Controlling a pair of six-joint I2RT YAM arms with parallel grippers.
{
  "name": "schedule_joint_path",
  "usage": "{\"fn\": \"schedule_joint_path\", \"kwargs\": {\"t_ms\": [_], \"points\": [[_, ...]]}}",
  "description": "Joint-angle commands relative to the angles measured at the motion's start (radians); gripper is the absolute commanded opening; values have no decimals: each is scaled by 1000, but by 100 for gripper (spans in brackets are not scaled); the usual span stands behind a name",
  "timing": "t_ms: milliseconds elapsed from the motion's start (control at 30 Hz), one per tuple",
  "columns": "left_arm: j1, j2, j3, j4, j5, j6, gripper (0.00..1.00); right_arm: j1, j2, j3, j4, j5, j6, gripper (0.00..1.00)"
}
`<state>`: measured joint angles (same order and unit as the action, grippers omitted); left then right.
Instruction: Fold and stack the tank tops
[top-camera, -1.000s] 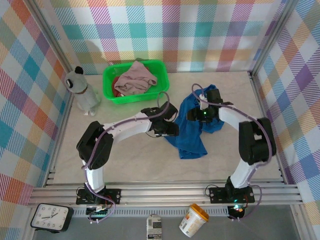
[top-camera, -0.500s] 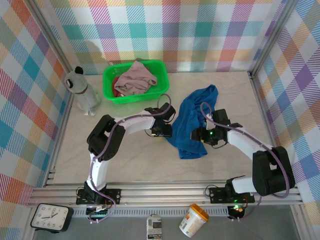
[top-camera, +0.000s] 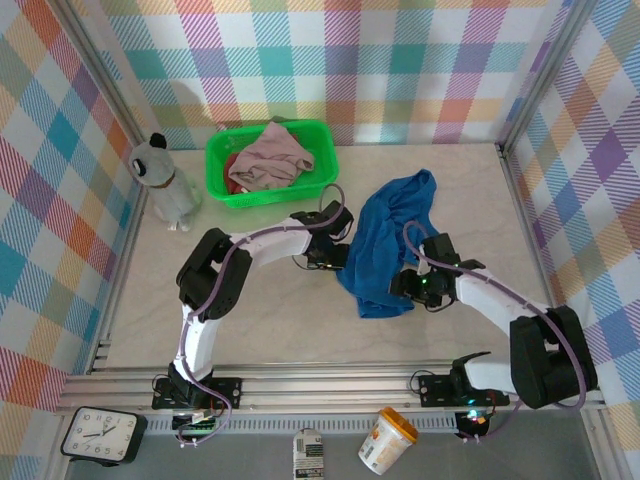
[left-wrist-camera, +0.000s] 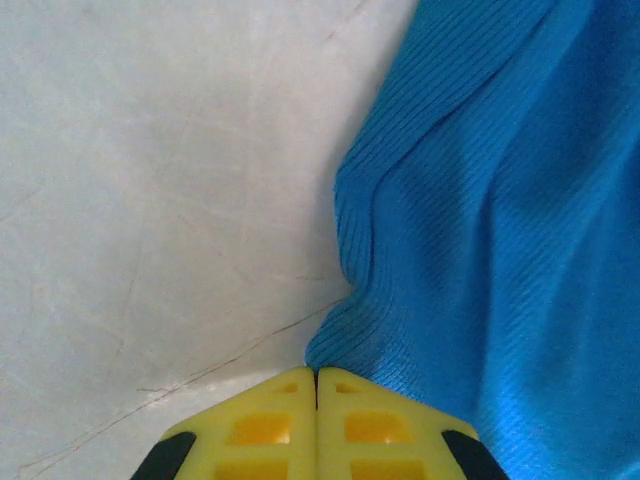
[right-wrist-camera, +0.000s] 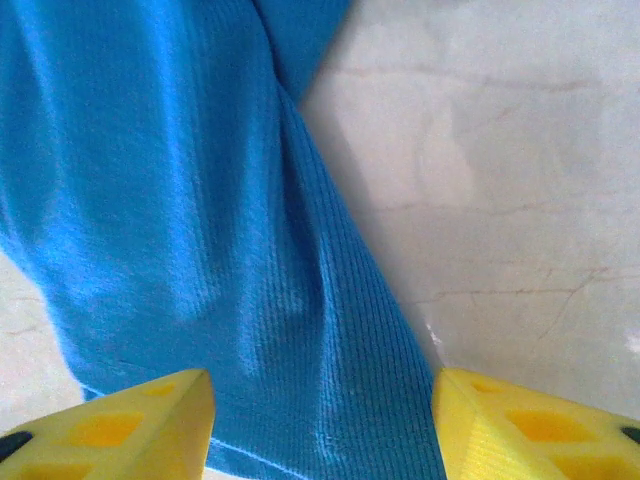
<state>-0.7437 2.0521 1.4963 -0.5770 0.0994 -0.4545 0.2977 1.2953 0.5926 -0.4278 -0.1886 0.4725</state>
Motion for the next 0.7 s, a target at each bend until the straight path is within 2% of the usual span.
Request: {"fn": "schedule_joint_path", "kwargs": {"t_ms": [0,167,200,333,467,533,667], "points": [[-1,-79,55,-43,15,21,0,24,35,0,19,9,9,58],[0,-104,107,-91,5,39,0,53,88,15,28,16,0,57],[-2,-109,116,-93,2,40,0,55,104,21,32,12,-6,55],[-2,-121,158,-107,10,40,0,78,144,48,43,24,-21,34],[-16,-130,229,-142,25,52,0,77,96,79,12,106,-48,15],[-25,-132,281,-169,23,63,0,62,52,111,-30,161,-68,10],[-44,-127,390,-206,16,80,0,-36,-67,185,-100,195,-120,3]]}}
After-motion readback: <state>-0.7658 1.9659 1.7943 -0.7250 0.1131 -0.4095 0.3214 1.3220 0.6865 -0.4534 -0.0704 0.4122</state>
